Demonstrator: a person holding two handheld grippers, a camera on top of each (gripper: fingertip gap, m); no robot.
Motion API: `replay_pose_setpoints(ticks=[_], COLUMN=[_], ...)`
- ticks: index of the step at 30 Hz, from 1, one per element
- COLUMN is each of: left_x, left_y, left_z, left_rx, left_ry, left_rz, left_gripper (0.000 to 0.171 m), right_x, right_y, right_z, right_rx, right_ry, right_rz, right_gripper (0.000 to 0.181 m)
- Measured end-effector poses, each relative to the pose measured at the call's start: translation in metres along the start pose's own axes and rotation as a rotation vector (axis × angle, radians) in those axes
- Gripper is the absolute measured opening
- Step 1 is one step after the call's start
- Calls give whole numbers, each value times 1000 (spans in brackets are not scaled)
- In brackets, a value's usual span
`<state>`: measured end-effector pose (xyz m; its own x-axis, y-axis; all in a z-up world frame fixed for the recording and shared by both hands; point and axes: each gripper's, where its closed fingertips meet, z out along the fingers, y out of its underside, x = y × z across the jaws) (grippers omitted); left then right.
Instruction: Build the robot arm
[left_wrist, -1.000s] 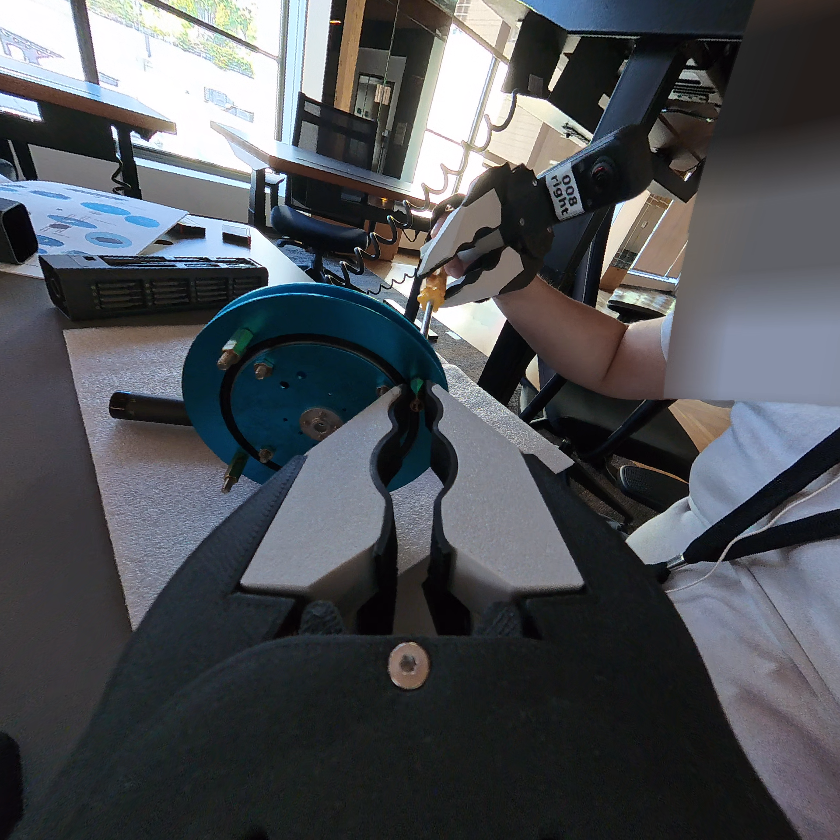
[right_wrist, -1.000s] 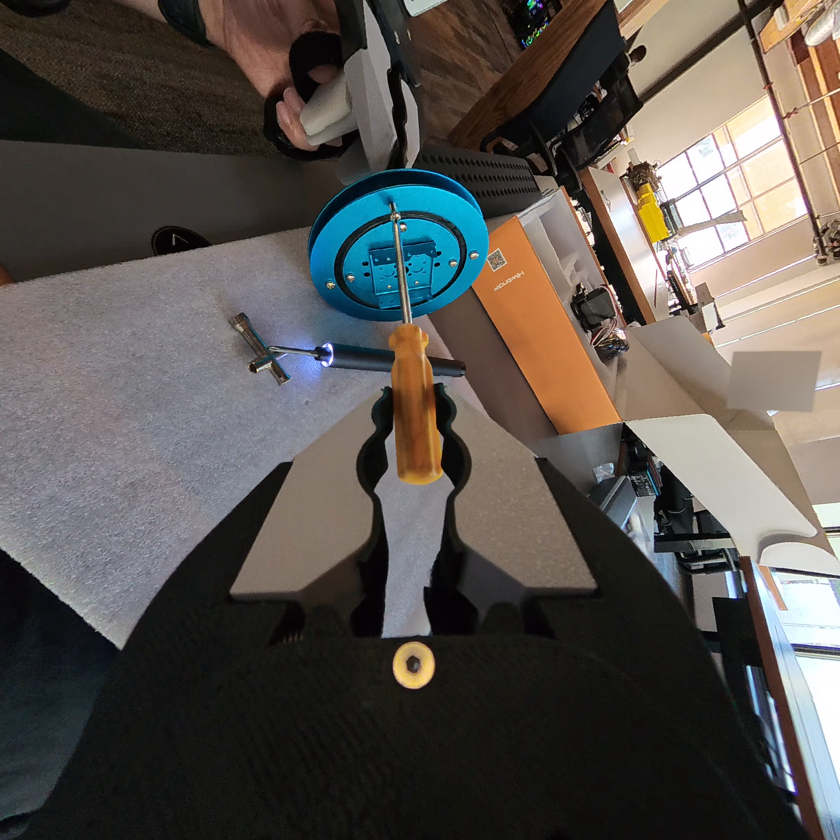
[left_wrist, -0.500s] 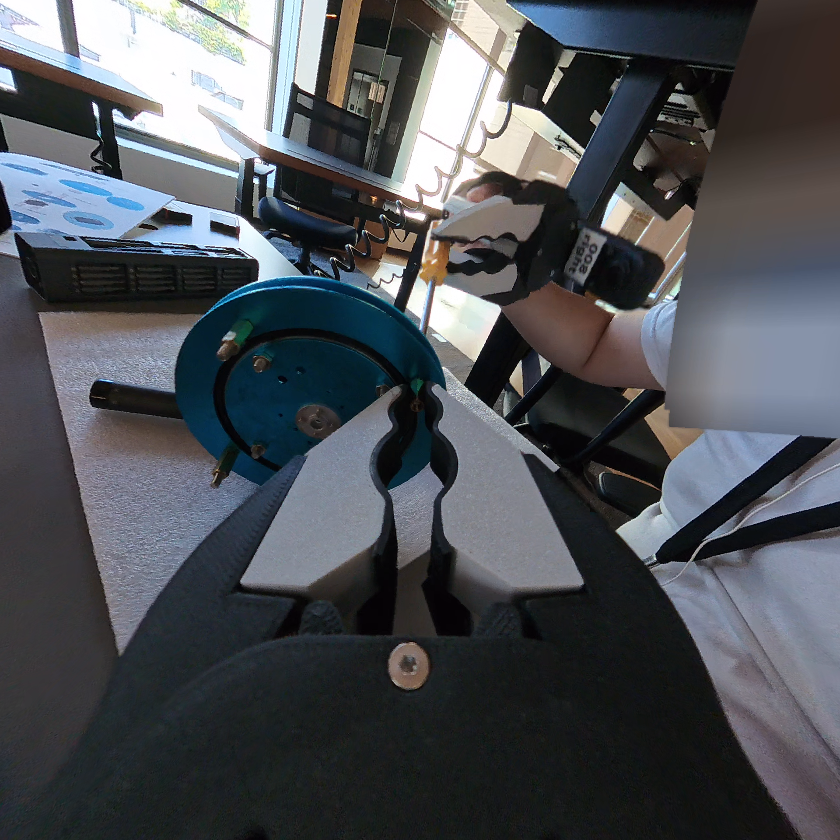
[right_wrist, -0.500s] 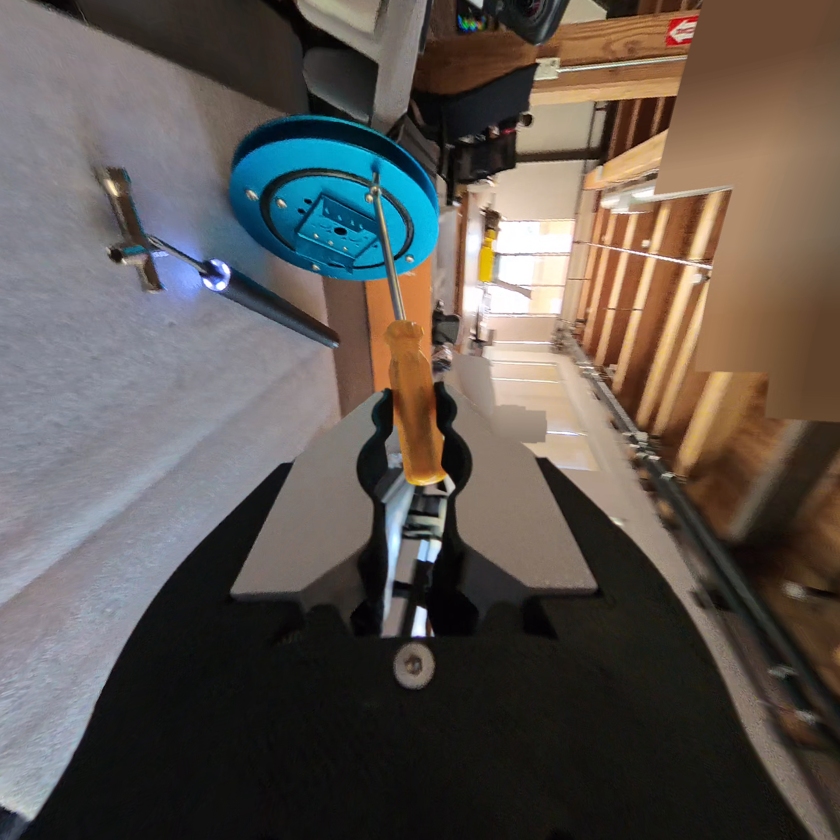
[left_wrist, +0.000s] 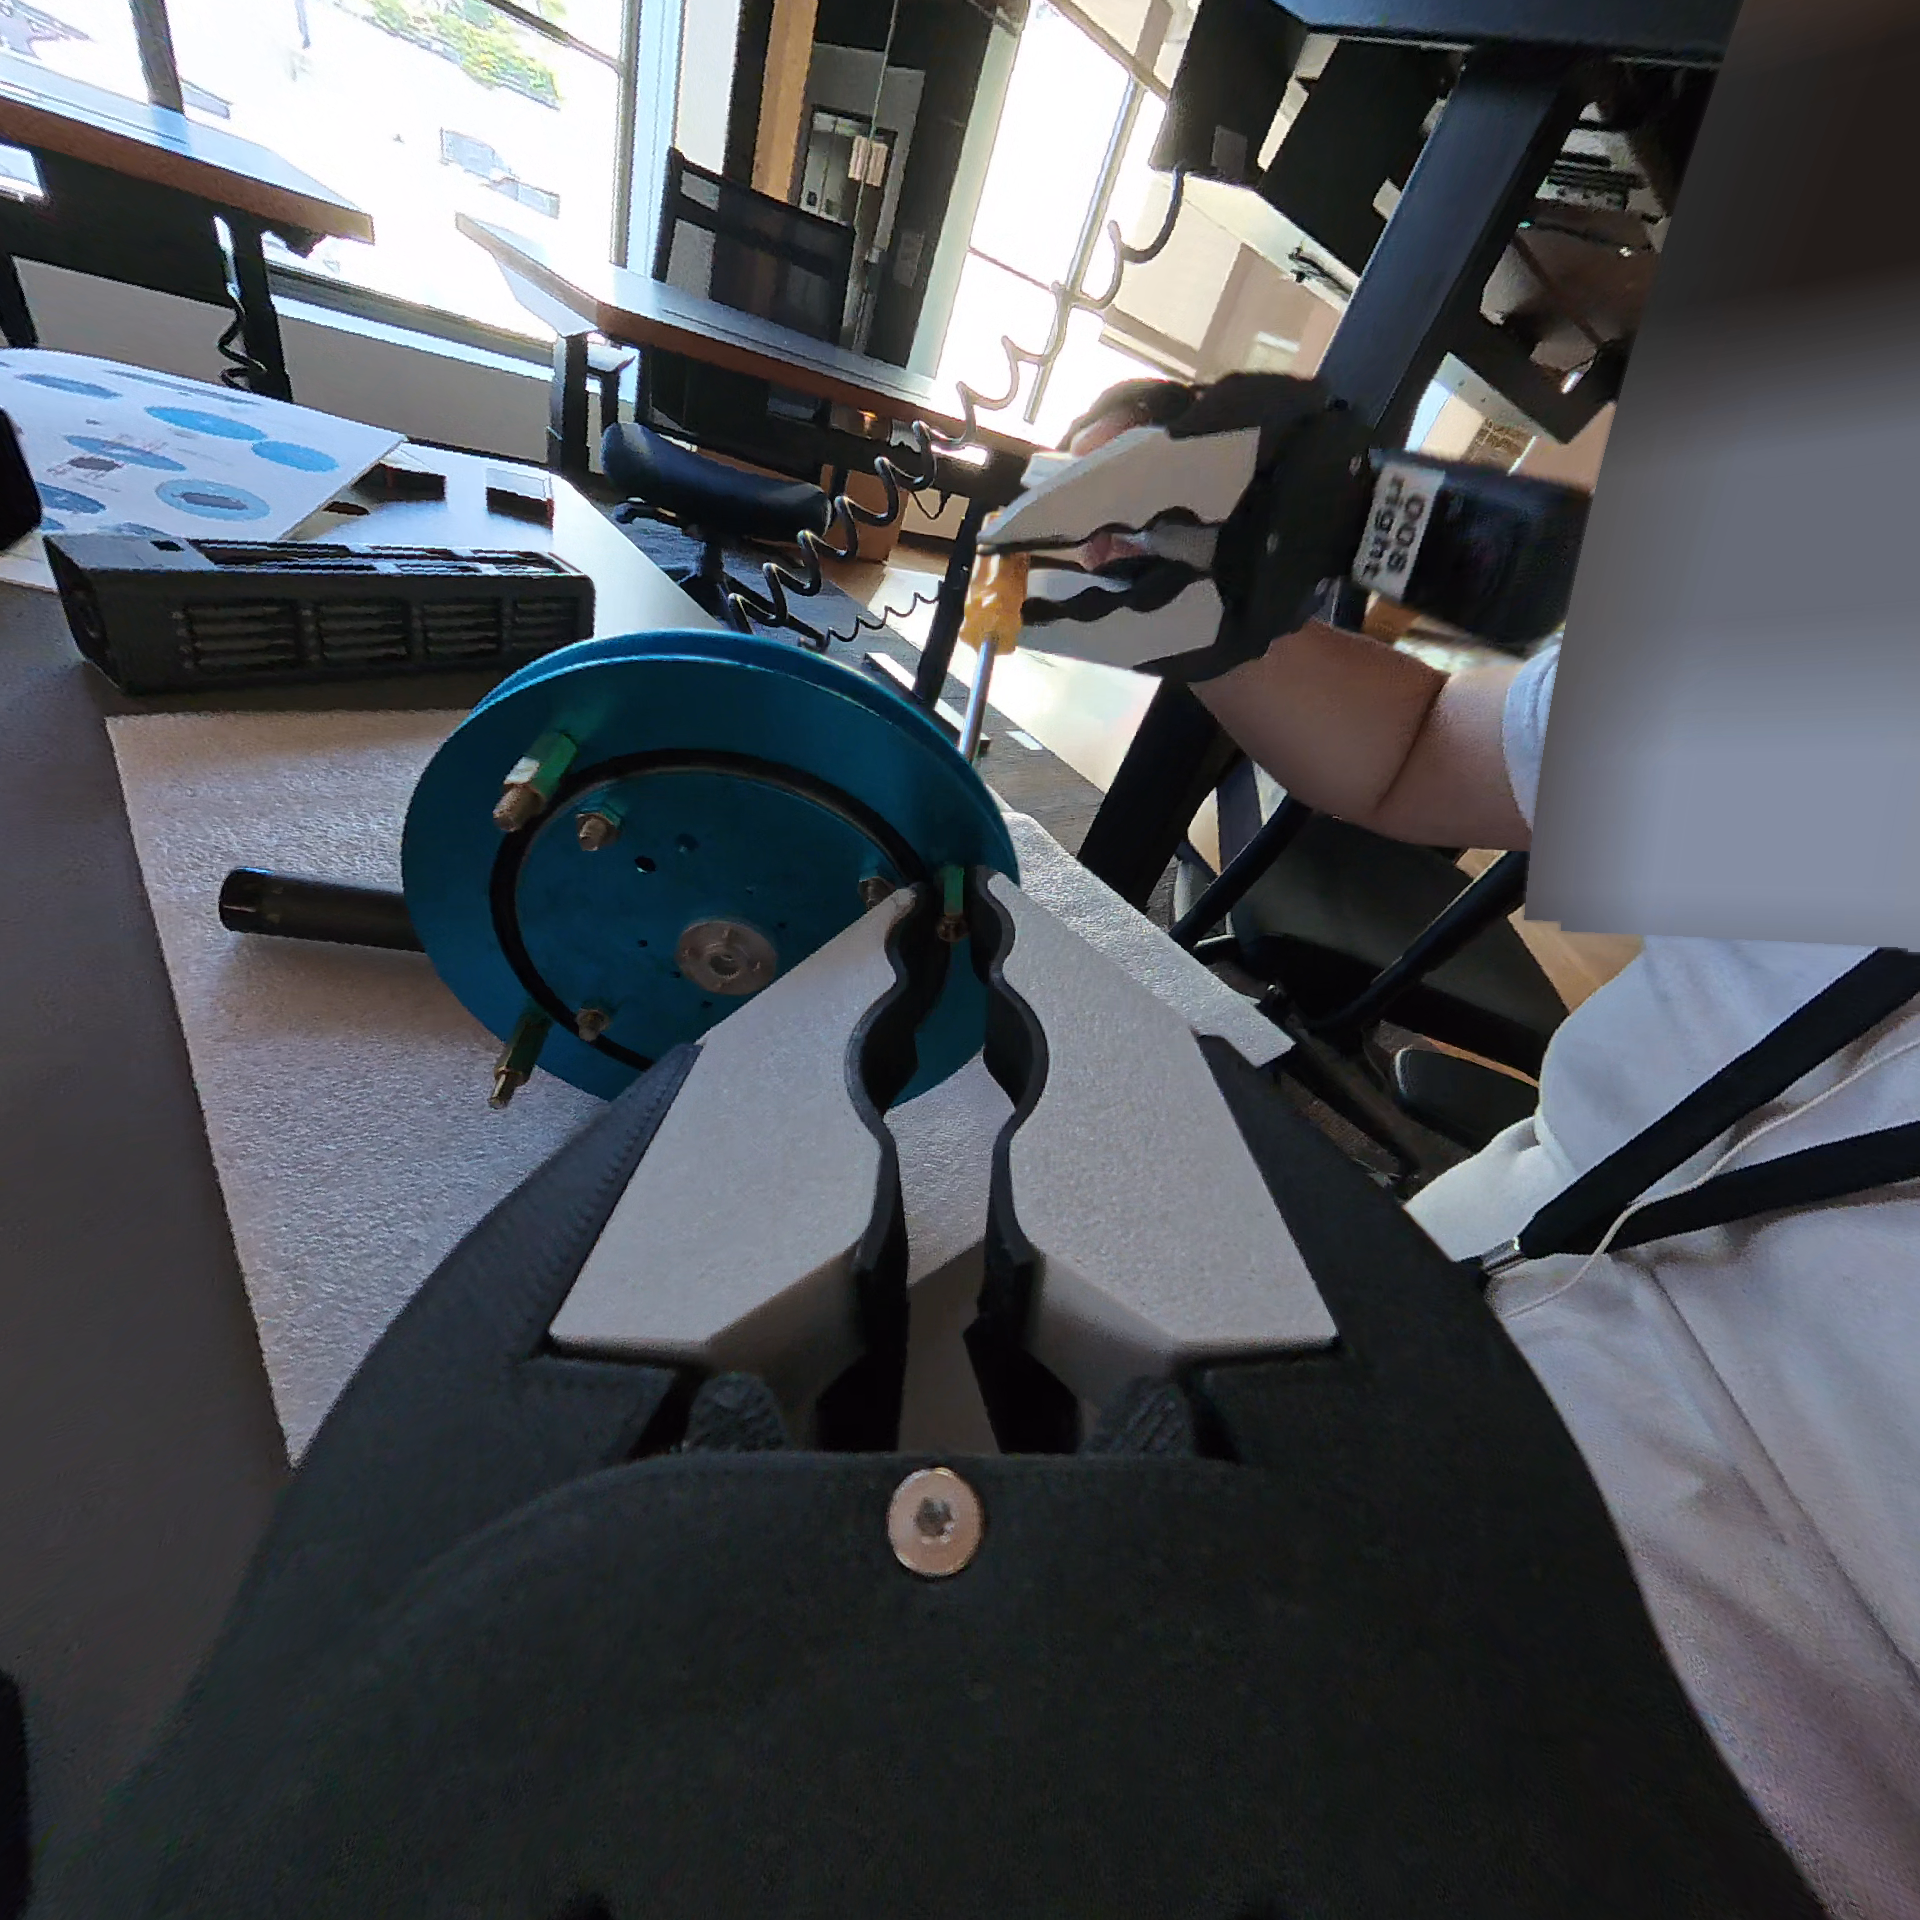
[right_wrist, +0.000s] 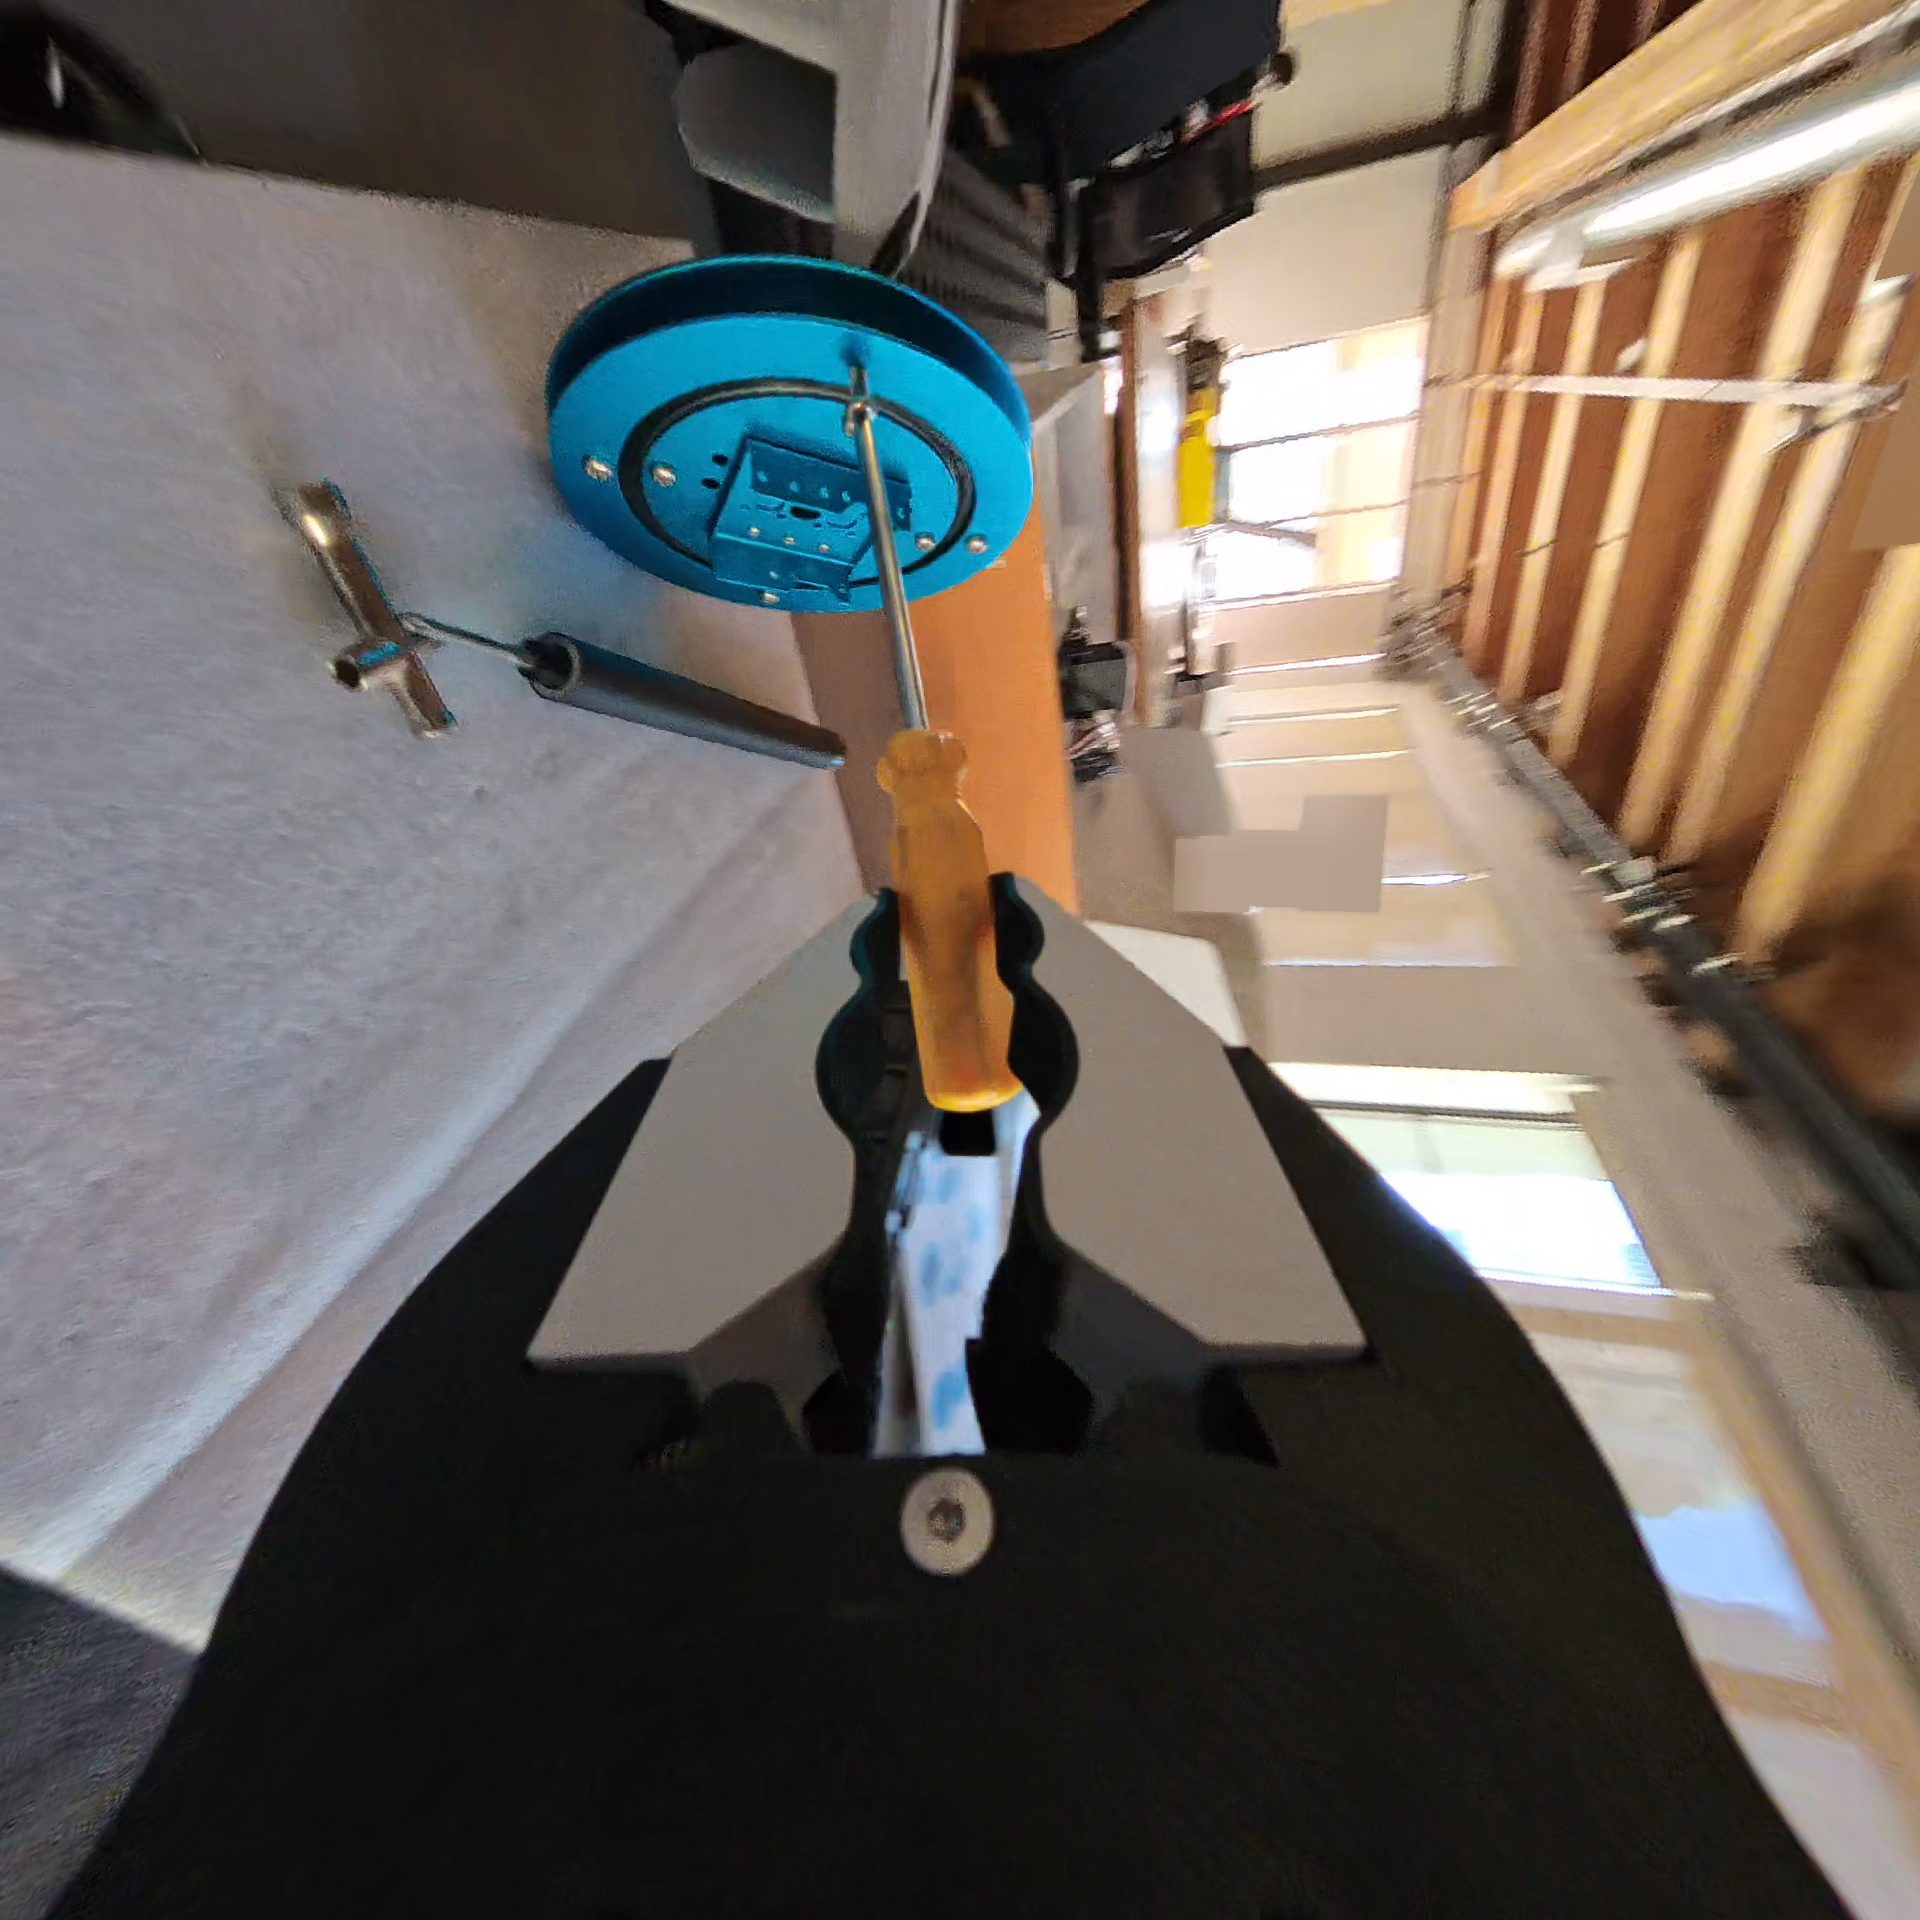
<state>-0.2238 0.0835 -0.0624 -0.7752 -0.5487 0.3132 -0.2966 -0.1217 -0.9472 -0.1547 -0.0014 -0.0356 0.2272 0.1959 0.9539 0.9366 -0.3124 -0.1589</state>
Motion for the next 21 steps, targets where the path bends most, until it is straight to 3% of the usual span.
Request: replay_pose_setpoints(ticks=[8, 15, 21], left_x=[-1, 0, 0], left_y=[0, 2, 3], left_z=[1, 4, 4], left_rx=[-7, -25, -44], left_ry=[-33, -49, -80], left_rz=[75, 150, 215], left_gripper=[4, 4, 4], right_x=[-11, -9, -3], right_y=[-2, -1, -2], right_z=[-4, -8, -5], right_rx=[-3, -11, 78], right_ry=[-319, -472, -588], right_rz=[402, 486, 553], right_gripper=[16, 16, 16])
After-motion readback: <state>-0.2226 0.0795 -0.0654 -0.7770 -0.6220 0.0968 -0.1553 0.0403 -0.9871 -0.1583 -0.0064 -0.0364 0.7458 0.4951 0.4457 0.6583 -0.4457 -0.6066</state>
